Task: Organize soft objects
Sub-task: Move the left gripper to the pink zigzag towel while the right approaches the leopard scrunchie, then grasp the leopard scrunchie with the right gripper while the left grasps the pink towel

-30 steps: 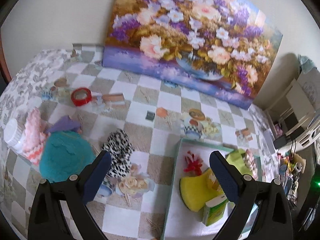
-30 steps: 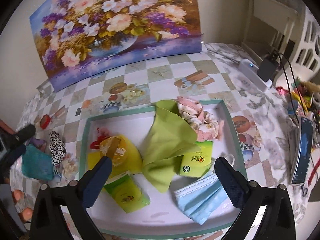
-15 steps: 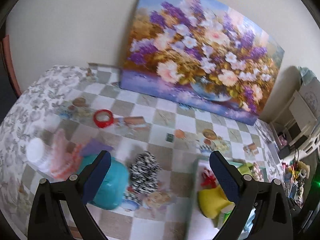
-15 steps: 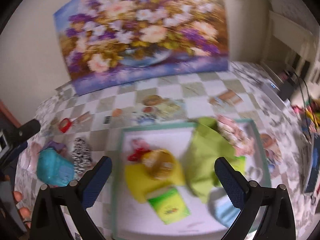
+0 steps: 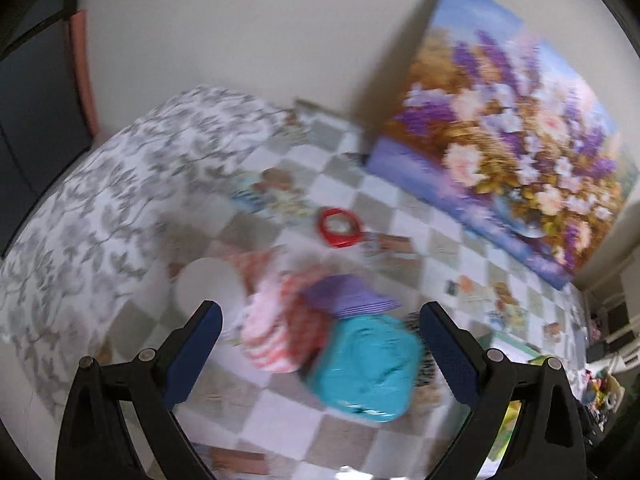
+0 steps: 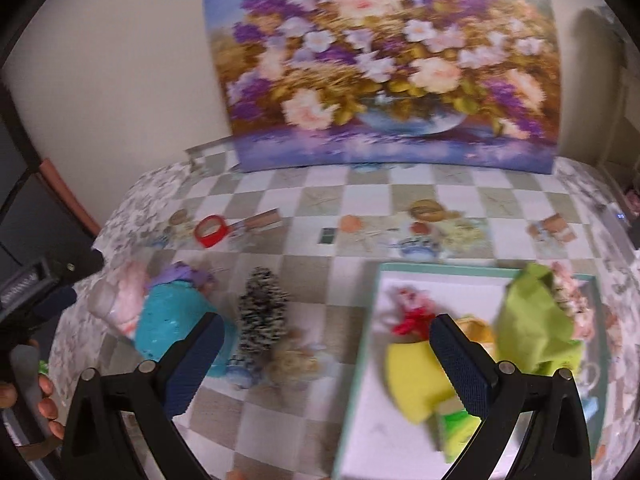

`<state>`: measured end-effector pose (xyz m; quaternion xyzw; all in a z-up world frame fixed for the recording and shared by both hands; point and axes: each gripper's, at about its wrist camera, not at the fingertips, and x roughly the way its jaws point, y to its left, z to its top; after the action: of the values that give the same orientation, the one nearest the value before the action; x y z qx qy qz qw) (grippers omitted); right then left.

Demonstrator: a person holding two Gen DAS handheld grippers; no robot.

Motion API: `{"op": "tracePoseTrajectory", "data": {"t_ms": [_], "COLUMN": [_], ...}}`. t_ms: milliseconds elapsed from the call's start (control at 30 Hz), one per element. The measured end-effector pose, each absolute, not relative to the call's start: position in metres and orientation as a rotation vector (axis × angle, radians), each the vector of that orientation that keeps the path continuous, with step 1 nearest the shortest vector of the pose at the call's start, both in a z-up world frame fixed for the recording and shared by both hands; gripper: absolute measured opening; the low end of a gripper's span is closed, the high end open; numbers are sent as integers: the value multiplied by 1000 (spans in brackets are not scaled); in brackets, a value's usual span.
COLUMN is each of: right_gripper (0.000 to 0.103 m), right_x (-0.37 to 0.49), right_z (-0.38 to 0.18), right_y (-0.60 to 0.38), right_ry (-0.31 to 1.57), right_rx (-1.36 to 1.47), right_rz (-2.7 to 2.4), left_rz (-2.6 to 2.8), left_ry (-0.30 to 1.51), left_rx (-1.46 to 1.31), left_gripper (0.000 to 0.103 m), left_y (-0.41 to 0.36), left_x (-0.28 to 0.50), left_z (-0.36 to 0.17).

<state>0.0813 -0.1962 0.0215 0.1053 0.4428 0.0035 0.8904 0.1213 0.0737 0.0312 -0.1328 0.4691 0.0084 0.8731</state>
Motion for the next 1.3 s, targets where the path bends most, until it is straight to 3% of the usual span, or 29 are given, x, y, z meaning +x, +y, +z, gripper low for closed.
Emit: {"op": "tracePoseTrajectory", "data": {"t_ms": [133, 433, 767, 967, 1167, 1300], "right_gripper": [101, 78, 65, 58, 54, 52], "right_x": [88, 101, 114, 120, 125, 128], "right_z": [7, -32, -59, -71, -80, -85], "right_y": [-178, -163, -157, -156, -154, -151], "right_ry": [952, 1042, 1082, 1093, 1103, 1110], "right_rx": [215, 250, 288, 321, 341, 346], "right_rz": [47, 101, 131, 146, 159, 167], "left_rz": [39, 89, 172, 196, 197, 179], "left_ry": [1031, 1169, 1221, 1228, 1244, 1251], "left_rx": [-336, -492, -572, -610, -651, -675], "left_gripper": [99, 99, 97, 84, 81, 67], "left_y": [87, 107, 121, 126, 130, 129], "left_x": [120, 120, 122, 124, 126, 128], "left_z": [16, -30, -59, -70, -81, -86]}}
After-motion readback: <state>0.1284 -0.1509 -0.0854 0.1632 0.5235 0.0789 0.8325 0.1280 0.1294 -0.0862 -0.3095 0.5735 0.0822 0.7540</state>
